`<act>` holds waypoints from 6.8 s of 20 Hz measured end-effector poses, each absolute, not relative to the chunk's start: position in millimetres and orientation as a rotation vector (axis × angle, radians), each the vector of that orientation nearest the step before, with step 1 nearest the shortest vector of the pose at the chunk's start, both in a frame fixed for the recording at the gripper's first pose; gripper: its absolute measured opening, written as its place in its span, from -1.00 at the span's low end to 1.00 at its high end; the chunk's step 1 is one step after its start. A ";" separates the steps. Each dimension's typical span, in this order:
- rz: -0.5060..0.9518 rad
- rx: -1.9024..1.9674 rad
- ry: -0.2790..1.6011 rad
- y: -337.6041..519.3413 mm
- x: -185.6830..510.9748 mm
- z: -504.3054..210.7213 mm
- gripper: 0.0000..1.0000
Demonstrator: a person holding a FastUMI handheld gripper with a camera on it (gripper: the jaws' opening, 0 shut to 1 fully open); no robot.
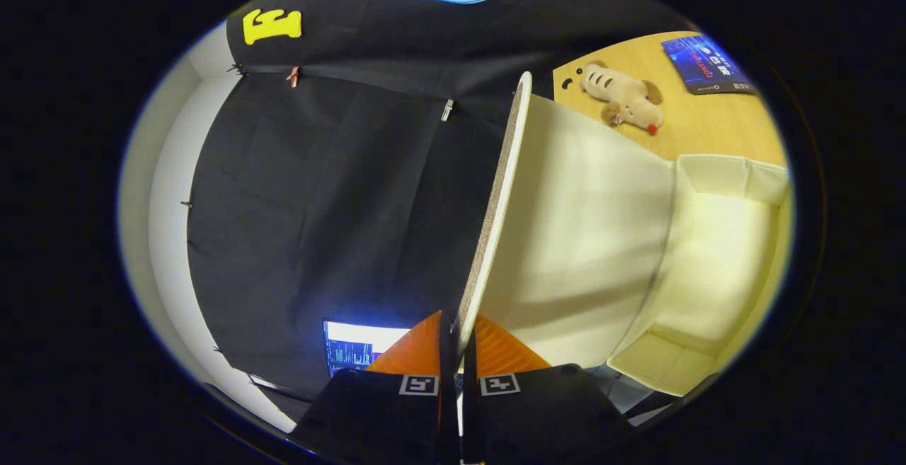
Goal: Open the storage box then place both shoes into the box .Put the left shoe in first, then the right shoe, with the right side of both shoes facing outward in a uniform manner.
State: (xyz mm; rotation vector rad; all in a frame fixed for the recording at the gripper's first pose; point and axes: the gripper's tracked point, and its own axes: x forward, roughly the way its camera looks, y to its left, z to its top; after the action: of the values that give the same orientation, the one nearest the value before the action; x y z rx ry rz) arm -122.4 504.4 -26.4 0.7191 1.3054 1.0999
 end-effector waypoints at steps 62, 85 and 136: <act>0.304 0.216 1.084 25.2 15.4 -327.6 -0.89; 0.415 0.482 0.951 299.8 -69.1 -149.0 -0.90; 0.008 -0.153 0.975 -205.1 25.4 -309.6 0.97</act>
State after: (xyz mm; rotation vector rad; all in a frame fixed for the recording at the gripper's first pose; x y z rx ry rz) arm 25.4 -205.1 -309.6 -0.1531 0.9747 0.0080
